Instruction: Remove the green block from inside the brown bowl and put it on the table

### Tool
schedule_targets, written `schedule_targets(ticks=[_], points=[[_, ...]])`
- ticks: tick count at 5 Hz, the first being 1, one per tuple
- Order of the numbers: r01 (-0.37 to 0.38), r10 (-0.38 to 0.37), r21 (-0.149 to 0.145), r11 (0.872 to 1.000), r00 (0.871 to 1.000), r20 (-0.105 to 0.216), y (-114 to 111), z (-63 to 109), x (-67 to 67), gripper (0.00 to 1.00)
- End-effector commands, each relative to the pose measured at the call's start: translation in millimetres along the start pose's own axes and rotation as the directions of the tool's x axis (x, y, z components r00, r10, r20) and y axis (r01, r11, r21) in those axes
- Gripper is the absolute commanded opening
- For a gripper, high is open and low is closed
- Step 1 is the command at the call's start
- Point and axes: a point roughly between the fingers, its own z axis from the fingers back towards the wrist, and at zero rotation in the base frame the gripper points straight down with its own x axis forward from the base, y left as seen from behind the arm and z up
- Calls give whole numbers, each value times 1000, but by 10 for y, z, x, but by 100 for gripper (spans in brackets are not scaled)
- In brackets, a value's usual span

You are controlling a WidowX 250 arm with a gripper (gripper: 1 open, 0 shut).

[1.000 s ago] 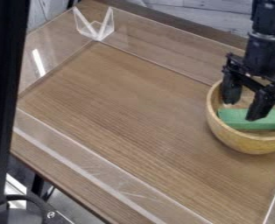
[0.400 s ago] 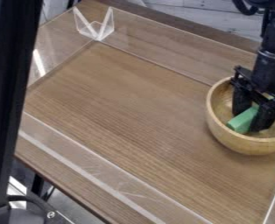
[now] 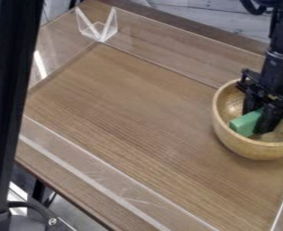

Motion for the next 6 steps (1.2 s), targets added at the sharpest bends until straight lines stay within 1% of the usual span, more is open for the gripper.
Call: schedule_targets(ticks=[1,2,4,5,6], points=[[18,-25,60,998,991,132,-8,454,97,0],[27,-39,84,996,990,134,5,447,139,0],[57,-65,56,997,986,152,-38,407,60,0],[50,-59,60,997,984,170,-12,500,-20,0],[16,-30,71,997,977,210,53,679,-195,0]])
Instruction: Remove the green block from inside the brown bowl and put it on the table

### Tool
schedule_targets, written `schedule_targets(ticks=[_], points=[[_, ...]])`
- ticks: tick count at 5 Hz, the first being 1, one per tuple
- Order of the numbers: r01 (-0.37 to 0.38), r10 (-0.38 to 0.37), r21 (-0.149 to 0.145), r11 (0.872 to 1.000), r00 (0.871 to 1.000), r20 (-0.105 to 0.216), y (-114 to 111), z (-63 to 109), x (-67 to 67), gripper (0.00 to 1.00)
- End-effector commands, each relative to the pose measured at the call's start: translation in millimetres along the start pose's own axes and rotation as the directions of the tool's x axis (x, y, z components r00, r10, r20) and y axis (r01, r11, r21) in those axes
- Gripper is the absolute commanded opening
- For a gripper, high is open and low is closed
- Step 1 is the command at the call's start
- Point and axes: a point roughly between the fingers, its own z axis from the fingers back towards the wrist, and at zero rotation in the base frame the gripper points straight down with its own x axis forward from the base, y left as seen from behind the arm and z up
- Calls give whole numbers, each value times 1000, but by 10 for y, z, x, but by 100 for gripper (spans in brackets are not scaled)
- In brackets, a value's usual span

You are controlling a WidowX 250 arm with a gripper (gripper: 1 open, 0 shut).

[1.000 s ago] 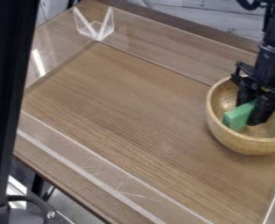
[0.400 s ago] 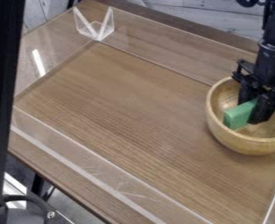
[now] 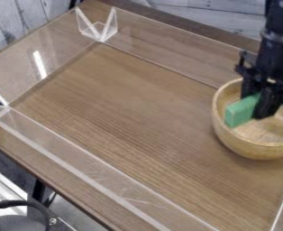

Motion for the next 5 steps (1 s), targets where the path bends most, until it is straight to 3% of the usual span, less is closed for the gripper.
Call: schedule_targets(ticks=[1,2,3,4,5], points=[[-89,86,36,995,992,90,222,467,4,0],[-210,206,34,977,974,92,543,637,-71,0],[-309,305,53,950,950,73,814,696,-370,0],[-352,350,73,933,936,34,843,640,-594,0],[-387,385,83,919,922,29,779,543,-834,0]])
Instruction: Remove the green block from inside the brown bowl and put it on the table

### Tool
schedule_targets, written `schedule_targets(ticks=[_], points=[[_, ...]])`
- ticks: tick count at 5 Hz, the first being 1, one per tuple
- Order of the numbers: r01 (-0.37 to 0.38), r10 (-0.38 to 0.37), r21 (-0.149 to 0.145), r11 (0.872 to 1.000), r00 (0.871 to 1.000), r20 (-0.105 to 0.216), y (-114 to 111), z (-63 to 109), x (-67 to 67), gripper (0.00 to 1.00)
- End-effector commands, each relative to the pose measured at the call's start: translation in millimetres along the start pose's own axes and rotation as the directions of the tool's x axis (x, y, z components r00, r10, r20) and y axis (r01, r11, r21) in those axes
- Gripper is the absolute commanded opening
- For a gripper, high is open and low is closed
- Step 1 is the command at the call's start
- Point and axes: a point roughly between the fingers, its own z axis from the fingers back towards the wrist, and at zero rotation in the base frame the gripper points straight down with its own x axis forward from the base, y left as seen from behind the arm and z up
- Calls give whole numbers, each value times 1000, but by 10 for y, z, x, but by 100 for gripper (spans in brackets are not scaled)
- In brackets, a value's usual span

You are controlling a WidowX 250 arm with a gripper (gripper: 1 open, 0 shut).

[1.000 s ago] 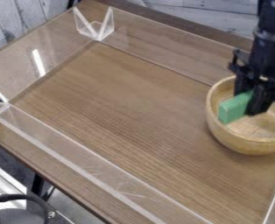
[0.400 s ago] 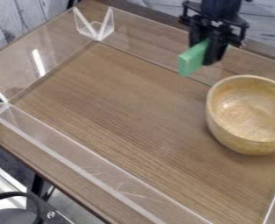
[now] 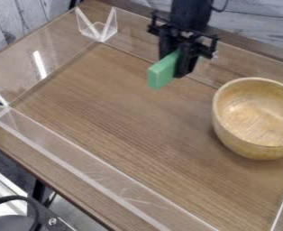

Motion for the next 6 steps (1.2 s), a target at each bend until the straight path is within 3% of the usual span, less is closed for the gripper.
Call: schedule_targets(ticks=[1,3,5,6], points=[[-32,30,30,999,998,53,82,16,-175,0],[-78,78,23,997,997,14,307,-433,-387,0],[-111,110,20,994,994,17,19,-633,-390,0],[-118,117,22,993,993,22,-199,-724,-325,0]])
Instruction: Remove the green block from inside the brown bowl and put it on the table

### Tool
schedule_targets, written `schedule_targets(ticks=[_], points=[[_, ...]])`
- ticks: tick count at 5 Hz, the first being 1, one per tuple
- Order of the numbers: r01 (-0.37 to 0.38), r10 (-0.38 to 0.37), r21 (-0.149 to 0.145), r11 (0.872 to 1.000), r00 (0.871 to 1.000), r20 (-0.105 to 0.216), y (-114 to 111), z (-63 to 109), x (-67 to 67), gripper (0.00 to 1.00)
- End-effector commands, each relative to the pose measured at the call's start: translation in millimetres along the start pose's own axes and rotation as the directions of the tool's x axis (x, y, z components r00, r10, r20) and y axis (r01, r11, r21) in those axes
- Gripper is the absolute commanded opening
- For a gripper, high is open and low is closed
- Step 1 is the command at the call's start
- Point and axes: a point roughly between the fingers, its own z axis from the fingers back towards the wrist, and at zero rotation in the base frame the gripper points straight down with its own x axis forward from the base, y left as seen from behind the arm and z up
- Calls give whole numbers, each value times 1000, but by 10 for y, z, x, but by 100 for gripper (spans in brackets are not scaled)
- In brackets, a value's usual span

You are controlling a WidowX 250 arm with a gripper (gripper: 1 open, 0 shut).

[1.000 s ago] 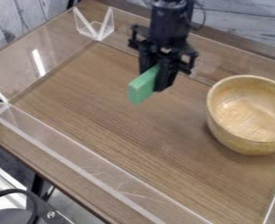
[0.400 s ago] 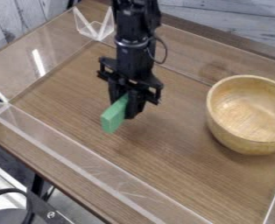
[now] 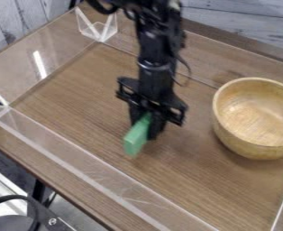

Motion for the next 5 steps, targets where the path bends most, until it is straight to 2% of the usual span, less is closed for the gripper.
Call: schedule_targets(ticks=[1,2,4,5], points=[[17,-18,11,1000,999,42,-69,-14,130,0],[12,-13,9,1000,998,64,-23,20,174,0],[58,-58,2,998,996,65,-104,-6,275,0],[57,-57,7,998,996,67,-123,7,298,0]])
